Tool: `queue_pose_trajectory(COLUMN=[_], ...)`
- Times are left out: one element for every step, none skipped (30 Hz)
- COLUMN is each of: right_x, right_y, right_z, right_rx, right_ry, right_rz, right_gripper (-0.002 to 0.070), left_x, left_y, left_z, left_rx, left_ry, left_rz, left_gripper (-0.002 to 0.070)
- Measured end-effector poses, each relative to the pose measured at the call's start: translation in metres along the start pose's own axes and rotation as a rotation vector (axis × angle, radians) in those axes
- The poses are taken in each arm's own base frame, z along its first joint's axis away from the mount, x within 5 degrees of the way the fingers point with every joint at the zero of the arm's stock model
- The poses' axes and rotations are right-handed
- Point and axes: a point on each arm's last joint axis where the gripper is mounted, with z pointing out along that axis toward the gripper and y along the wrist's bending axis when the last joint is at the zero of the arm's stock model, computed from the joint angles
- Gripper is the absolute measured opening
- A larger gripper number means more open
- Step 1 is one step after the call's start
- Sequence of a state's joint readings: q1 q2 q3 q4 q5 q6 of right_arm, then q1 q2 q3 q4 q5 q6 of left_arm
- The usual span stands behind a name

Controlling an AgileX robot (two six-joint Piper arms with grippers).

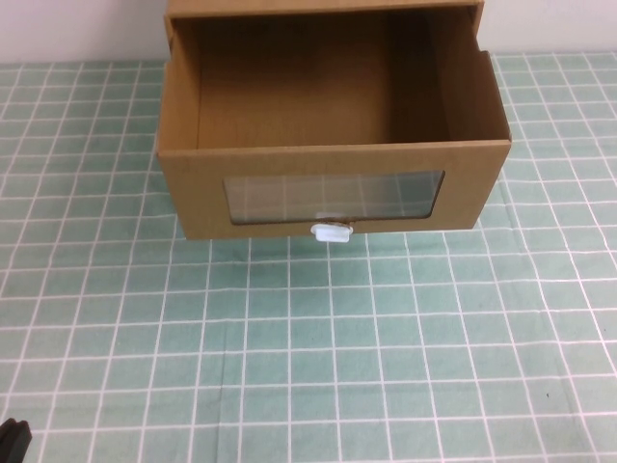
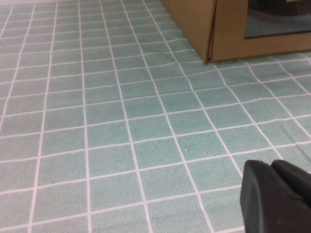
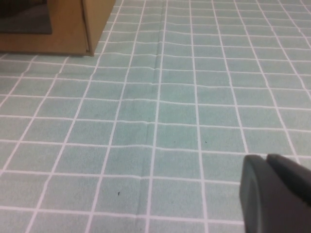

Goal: Open the shoe box
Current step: 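Pull the top drawer of the cardboard box fully open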

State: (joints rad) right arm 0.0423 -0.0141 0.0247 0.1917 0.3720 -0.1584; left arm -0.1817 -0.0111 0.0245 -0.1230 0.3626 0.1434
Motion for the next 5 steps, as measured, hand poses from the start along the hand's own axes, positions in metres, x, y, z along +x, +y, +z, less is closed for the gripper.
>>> queue_pose_trajectory(right_x=[0.0,0.0,0.0,0.0,0.0], right_y=[0.0001,0.0001,0.0001,0.0001,0.0001], right_z=[0.0,0.0,0.0,0.0,0.0], right_rx=[-0.001,-0.001,-0.001,-0.001,-0.001], right_ry=[0.0,0.0,0.0,0.0,0.0], right_rz=[0.002,0.002,0.002,0.002,0.002], right_gripper=[-0.0014,-0.0014,-0.0014,-0.0014,-0.0014], left_x=[0.0,0.0,0.0,0.0,0.0], left_y=[0.0,0.0,0.0,0.0,0.0], left_z=[0.0,0.0,0.0,0.0,0.0], left_rx=[0.0,0.0,0.0,0.0,0.0], left_ry=[0.0,0.0,0.0,0.0,0.0], left_rz=[0.0,0.0,0.0,0.0,0.0], left_gripper=[-0.0005,-0.0005,-0.0005,-0.0005,-0.0005])
